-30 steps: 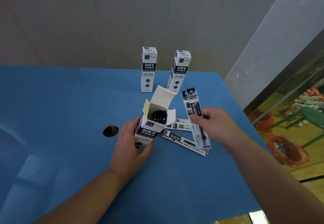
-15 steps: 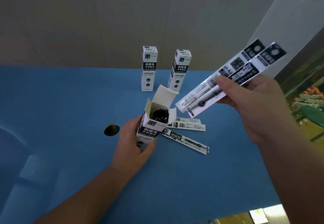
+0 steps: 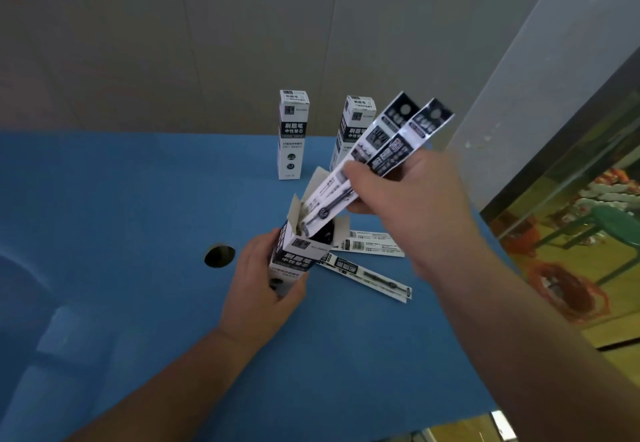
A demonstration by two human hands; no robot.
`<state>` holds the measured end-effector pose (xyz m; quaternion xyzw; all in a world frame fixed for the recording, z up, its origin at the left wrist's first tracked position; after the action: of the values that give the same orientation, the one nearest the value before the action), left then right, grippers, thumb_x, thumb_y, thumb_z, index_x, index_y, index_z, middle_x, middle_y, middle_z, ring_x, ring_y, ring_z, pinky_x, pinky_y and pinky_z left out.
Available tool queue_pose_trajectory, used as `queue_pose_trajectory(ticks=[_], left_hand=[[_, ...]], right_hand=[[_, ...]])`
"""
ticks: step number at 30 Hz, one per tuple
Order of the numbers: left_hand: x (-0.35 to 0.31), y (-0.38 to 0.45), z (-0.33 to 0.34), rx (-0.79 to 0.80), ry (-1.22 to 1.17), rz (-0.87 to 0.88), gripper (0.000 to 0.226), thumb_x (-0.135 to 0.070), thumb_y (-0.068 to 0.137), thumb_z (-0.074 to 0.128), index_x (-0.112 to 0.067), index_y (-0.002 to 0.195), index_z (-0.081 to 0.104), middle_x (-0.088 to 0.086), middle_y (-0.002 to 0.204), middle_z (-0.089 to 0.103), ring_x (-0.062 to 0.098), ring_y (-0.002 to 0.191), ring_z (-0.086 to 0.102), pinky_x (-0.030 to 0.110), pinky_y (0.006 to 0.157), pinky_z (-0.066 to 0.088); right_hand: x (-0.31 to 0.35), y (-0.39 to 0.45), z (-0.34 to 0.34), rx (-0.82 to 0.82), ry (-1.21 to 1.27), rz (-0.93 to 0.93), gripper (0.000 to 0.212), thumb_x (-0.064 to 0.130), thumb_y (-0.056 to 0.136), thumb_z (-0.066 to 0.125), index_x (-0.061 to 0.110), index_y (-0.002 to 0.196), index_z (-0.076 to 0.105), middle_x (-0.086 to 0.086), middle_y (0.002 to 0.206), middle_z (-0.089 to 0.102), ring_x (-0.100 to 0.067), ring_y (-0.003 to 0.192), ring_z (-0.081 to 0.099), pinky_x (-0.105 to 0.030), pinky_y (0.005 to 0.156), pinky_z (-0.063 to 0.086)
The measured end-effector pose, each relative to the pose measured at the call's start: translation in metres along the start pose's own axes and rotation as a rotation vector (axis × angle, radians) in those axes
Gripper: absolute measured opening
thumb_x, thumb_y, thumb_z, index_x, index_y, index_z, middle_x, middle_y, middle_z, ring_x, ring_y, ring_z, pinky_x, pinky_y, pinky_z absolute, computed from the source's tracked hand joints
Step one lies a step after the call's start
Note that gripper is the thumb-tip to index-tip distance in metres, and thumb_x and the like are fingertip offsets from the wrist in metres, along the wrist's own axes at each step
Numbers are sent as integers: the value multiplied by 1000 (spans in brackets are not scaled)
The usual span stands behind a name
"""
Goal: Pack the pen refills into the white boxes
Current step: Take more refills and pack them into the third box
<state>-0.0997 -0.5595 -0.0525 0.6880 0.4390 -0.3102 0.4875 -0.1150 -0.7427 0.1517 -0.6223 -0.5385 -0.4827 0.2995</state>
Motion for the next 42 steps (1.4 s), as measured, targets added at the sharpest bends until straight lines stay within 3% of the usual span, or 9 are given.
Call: queue_pose_trajectory(ticks=[7, 11, 16, 21, 25, 27, 32, 35, 42], left_hand=[[0, 0, 0, -6, -12, 18, 72, -41, 84, 73, -65, 141, 35, -22, 134, 51, 24, 126, 59, 57, 99, 56], [4, -1, 1, -3, -24, -9, 72, -39, 84, 74, -63, 141, 37, -20, 133, 54, 25, 124, 61, 57, 97, 56], [4, 0, 1, -17, -19, 8, 73, -39, 84, 74, -62, 143, 37, -26, 132, 52, 23, 124, 60, 55, 98, 56], [3, 0, 1, -8, -26, -1, 72, -39, 83, 73, -63, 141, 37, -15, 130, 55, 24, 122, 61, 55, 96, 57], [2, 0, 1, -13, -9, 8, 72, -40, 82, 72, -64, 140, 37, -24, 130, 53, 23, 122, 61, 55, 96, 57], [2, 0, 1, -22, -13, 9, 72, -40, 83, 72, -65, 141, 36, -28, 130, 52, 22, 122, 61, 56, 97, 57], [0, 0, -1, -17, -26, -11, 73, -40, 84, 73, -65, 141, 36, -29, 131, 51, 24, 124, 61, 57, 98, 57], [-1, 1, -1, -15, 3, -8, 72, -42, 84, 72, -66, 141, 35, -32, 132, 51, 19, 126, 60, 55, 101, 55], [0, 2, -2, -23, -22, -22, 70, -41, 84, 73, -65, 139, 37, -17, 130, 56, 24, 124, 61, 58, 100, 54]], right_hand=[[-14, -12, 26, 71, -314, -3, 29, 41, 82, 74, 17, 71, 62, 7, 60, 67, -5, 51, 63, -23, 45, 48], [-14, -12, 25, 152, -249, -14, 30, 57, 80, 72, 38, 100, 61, 20, 85, 67, 1, 60, 60, -16, 52, 47], [-10, -11, 22, 240, -303, -95, 10, 39, 86, 75, 37, 93, 69, 23, 83, 67, 2, 55, 56, -9, 53, 42], [-6, -18, 34, 271, -463, -217, 7, 29, 86, 75, 32, 80, 76, 30, 67, 63, 6, 65, 58, -11, 57, 43], [-1, -13, 40, 318, -660, -308, 16, 29, 89, 66, 24, 78, 76, 7, 76, 70, -10, 68, 61, -39, 65, 54], [-4, -9, 37, 352, -596, -287, 15, 34, 91, 65, 28, 83, 76, 13, 79, 71, -7, 69, 60, -31, 64, 53], [-33, 7, 2, 25, -272, -264, 15, 39, 95, 63, 35, 81, 69, 23, 73, 66, 2, 56, 54, -7, 53, 39], [-85, 21, -9, 122, -571, -87, 3, 38, 94, 66, 35, 93, 69, 19, 81, 66, 0, 68, 57, -19, 68, 46], [-163, 4, 7, 466, -966, -2, 56, 52, 84, 73, 23, 131, 62, -1, 121, 57, -22, 119, 52, -32, 99, 44]])
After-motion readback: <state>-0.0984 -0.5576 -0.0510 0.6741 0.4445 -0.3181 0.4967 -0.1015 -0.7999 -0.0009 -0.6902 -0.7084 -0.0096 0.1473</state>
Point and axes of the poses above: each hand's wrist, its own y-axis towards the middle knuckle, its own z-axis out of the palm, x = y × z, the point moved 4 cm from there along y, towards the middle knuckle
